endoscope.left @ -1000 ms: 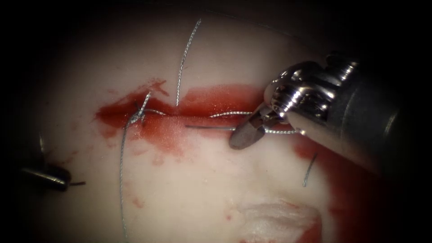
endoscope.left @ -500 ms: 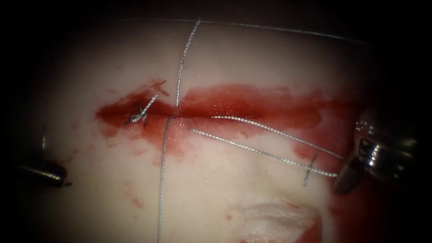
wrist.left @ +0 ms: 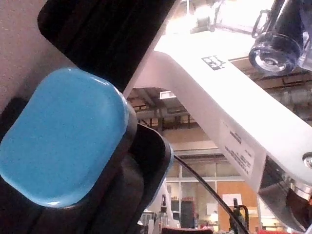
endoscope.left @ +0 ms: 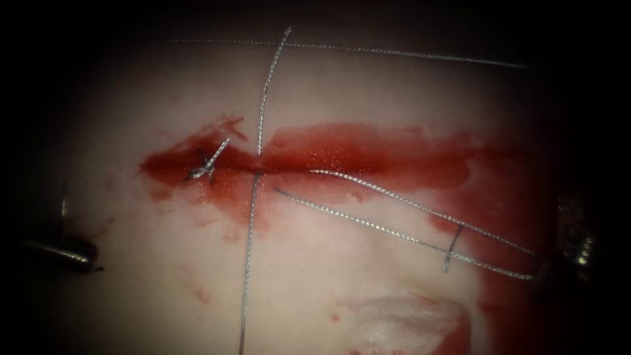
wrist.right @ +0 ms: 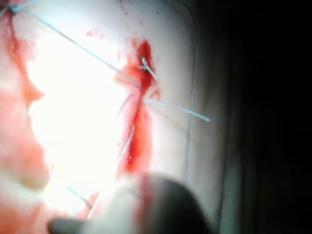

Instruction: Wound Closure

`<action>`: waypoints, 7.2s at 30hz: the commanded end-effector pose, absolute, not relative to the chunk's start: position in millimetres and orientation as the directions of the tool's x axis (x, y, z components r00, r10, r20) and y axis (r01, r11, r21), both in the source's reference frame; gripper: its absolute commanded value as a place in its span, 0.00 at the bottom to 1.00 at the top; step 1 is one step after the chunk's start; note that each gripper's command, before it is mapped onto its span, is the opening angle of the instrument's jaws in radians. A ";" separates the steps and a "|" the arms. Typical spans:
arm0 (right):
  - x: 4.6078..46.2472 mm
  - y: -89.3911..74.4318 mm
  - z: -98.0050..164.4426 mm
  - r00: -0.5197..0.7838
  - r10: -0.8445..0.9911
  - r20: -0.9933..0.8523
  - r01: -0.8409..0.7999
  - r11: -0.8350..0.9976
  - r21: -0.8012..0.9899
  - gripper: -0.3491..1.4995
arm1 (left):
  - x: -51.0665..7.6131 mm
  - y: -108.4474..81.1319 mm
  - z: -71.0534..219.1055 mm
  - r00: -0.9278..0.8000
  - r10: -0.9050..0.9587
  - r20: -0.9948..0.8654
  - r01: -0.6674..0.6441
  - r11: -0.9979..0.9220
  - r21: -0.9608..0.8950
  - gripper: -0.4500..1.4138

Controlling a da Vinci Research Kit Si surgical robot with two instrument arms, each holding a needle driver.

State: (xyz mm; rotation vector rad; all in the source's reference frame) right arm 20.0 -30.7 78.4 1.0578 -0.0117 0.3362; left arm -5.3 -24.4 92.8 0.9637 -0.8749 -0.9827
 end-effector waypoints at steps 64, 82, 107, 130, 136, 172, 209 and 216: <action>40.4 -29.8 80.5 0.813 0.576 -0.090 -0.395 0.658 0.641 0.00 | -6.5 -23.6 92.8 0.304 -0.938 0.166 0.275 0.253 0.927 0.00; 29.8 -33.1 77.7 0.891 0.317 0.325 -0.445 0.466 0.765 0.00 | -6.5 -23.6 92.7 0.304 -0.938 0.166 0.275 0.253 0.928 0.00; 24.8 -32.6 76.2 0.915 0.165 0.367 -0.399 0.495 0.772 0.00 | -6.5 -23.6 92.6 0.304 -0.938 0.165 0.274 0.252 0.928 0.00; 31.2 -17.3 71.2 0.852 0.475 -0.219 -0.332 0.814 0.476 0.81 | -6.5 -23.6 92.7 0.303 -0.939 0.165 0.275 0.252 0.928 0.00; 34.1 -20.1 71.4 0.852 0.473 -0.225 -0.341 0.827 0.447 0.77 | -6.5 -23.6 92.7 0.303 -0.939 0.165 0.275 0.252 0.928 0.00; 40.1 -31.3 81.8 0.818 0.545 -0.182 -0.381 0.753 0.537 0.15 | -6.6 -23.7 92.6 0.302 -0.939 0.165 0.276 0.252 0.928 0.00; 28.5 -25.0 67.4 0.881 0.449 0.147 -0.370 0.461 0.807 0.00 | -6.6 -23.8 92.6 0.302 -0.939 0.165 0.280 0.253 0.926 0.00; 25.9 -22.5 65.1 0.856 0.501 0.125 -0.385 0.457 0.802 0.00 | -6.6 -23.8 92.6 0.302 -0.939 0.165 0.280 0.253 0.926 0.00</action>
